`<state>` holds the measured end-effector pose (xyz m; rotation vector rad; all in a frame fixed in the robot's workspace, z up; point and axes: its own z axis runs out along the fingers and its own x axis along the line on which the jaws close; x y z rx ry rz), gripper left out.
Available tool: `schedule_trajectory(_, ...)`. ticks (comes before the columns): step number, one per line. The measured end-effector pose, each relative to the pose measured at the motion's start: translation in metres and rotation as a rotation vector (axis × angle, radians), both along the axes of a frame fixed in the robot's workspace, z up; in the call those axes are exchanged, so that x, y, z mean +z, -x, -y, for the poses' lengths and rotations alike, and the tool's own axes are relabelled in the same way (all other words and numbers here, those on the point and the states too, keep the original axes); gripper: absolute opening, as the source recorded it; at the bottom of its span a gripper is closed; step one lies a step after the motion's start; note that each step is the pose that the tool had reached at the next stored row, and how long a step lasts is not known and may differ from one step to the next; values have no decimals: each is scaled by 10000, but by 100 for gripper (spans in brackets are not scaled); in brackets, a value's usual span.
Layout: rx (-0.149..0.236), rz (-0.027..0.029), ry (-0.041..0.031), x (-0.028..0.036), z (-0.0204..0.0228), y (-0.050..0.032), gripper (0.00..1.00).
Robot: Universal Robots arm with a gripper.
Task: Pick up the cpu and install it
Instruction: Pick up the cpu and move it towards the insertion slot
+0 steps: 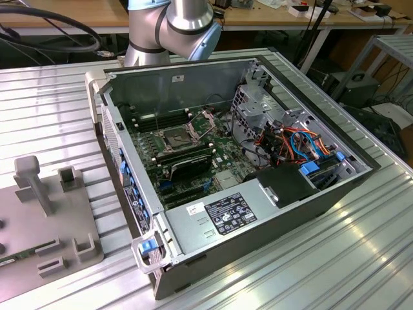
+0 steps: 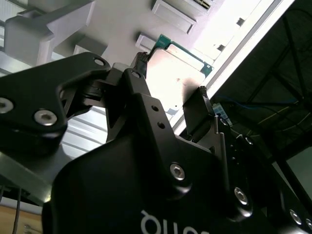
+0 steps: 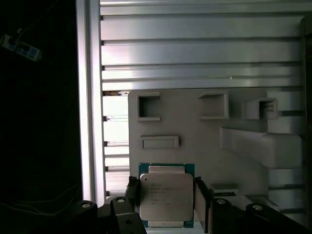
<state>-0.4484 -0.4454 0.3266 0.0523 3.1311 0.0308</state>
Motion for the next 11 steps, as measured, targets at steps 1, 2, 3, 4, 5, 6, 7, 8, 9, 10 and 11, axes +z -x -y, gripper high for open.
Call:
schedule_trajectory(1,0,1,-1,13,0,0,55)
schedule_trajectory(2,0,0,0,25,0,0,55)
schedule_trajectory(3,0,1,-1,45,0,0,55)
schedule_trajectory(4,0,0,-1,59,0,0,55)
schedule_trajectory(5,0,0,-2,71,0,0,55)
schedule_trajectory(6,0,2,-1,87,0,0,55)
schedule_trajectory(7,0,4,-2,91,0,0,55)
schedule_trajectory(8,0,4,-2,92,0,0,55)
schedule_trajectory(9,0,3,-2,93,0,0,55)
schedule_trajectory(10,0,1,-1,94,0,0,55)
schedule_trajectory(11,0,1,-1,96,0,0,55)
